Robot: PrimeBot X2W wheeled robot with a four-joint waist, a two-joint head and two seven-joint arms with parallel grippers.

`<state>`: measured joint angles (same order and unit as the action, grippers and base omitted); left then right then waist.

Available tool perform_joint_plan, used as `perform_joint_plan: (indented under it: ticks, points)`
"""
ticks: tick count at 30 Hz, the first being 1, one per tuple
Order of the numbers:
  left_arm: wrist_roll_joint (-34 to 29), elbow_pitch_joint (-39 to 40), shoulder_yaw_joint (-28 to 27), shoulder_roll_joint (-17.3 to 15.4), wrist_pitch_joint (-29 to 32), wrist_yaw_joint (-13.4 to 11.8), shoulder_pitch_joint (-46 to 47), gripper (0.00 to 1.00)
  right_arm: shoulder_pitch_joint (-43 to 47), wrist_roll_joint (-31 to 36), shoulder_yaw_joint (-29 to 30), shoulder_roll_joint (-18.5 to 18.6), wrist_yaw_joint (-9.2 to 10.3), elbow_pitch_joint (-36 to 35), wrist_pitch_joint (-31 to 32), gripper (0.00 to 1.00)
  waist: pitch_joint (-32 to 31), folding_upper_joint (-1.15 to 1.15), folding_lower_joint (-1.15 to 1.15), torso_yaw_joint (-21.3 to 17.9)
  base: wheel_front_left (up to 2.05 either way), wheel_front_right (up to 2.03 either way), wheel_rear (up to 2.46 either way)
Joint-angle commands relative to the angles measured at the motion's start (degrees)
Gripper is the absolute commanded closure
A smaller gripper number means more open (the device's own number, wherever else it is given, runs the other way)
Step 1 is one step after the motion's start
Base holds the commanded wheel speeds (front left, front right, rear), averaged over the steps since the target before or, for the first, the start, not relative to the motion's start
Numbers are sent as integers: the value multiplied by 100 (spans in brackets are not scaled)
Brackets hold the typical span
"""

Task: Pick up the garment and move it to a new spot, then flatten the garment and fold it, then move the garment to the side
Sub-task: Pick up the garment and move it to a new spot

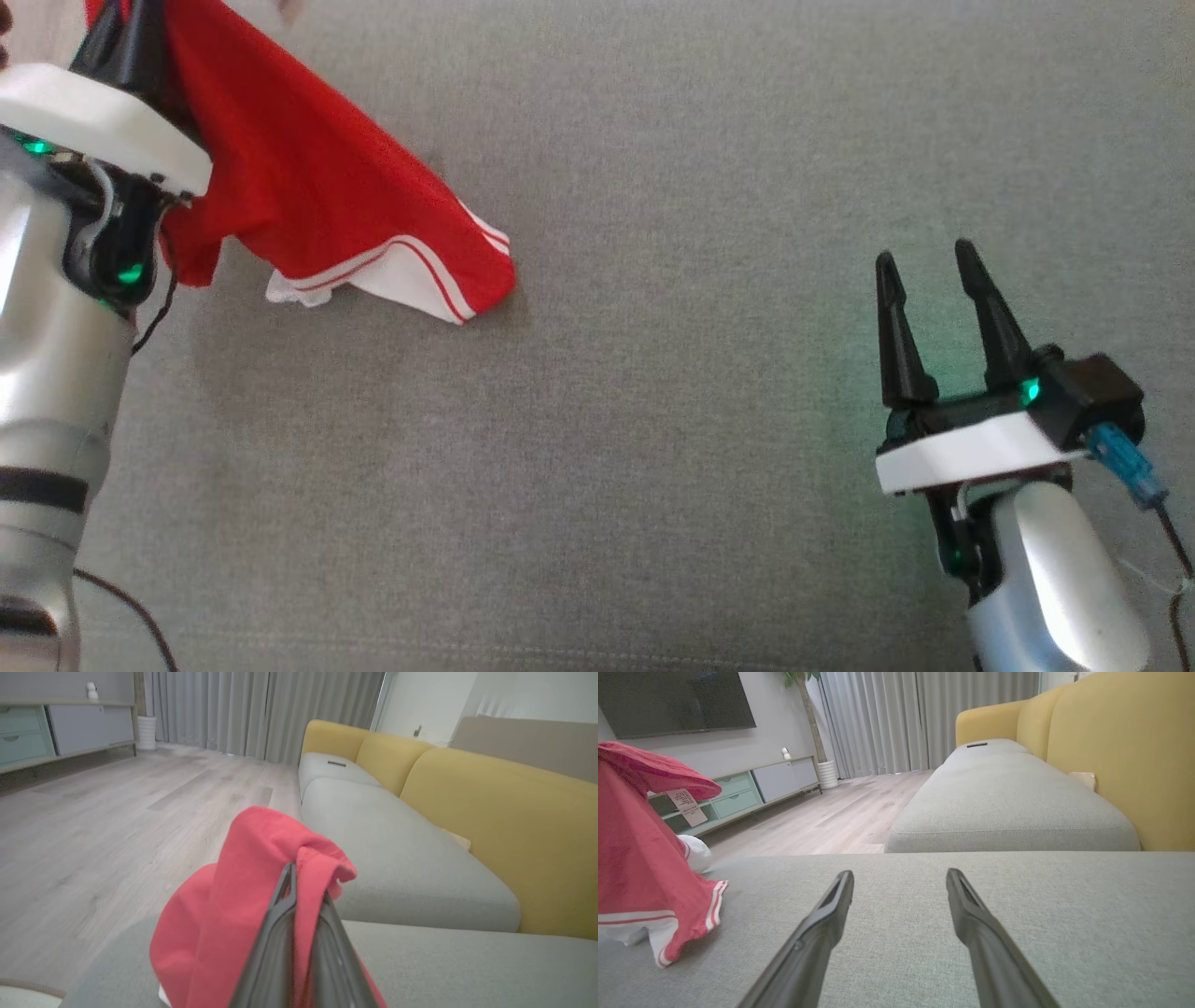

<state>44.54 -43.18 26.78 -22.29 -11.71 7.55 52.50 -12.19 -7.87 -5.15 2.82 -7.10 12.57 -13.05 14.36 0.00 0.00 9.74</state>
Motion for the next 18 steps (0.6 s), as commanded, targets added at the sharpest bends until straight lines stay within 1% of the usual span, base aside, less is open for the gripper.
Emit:
perform_joint_plan:
  ticks: [1,5,7,10,13,15,18]
  points:
    - [35,273,-206,-371,-62,-7,111,100,7,-61,-148,6,-39,-134,-65,0,-214,0,0,-37,0,0,0]
    - [111,756,-166,-369,63,-30,-44,100,89,-141,-152,6,-39,-78,-96,0,-434,0,0,-112,0,0,0]
    - [176,1070,-169,-330,165,-118,-130,100,98,-173,-157,6,-39,-63,-109,0,-500,0,0,-179,0,0,0]
    - [238,1597,-121,-229,361,-306,-261,100,83,-230,-185,6,-39,-62,-126,0,-566,0,0,-327,0,0,0]
    - [296,2144,-37,-48,563,-542,-390,100,56,-275,-231,6,-39,-69,-140,0,-595,0,0,-527,0,0,0]
    - [312,2483,42,118,665,-733,-482,100,37,-314,-252,6,-39,-70,-149,0,-605,0,0,-690,0,0,0]
    - [304,2911,225,401,768,-953,-630,100,-11,-379,-299,6,-39,-61,-162,0,-582,0,0,-985,0,0,0]
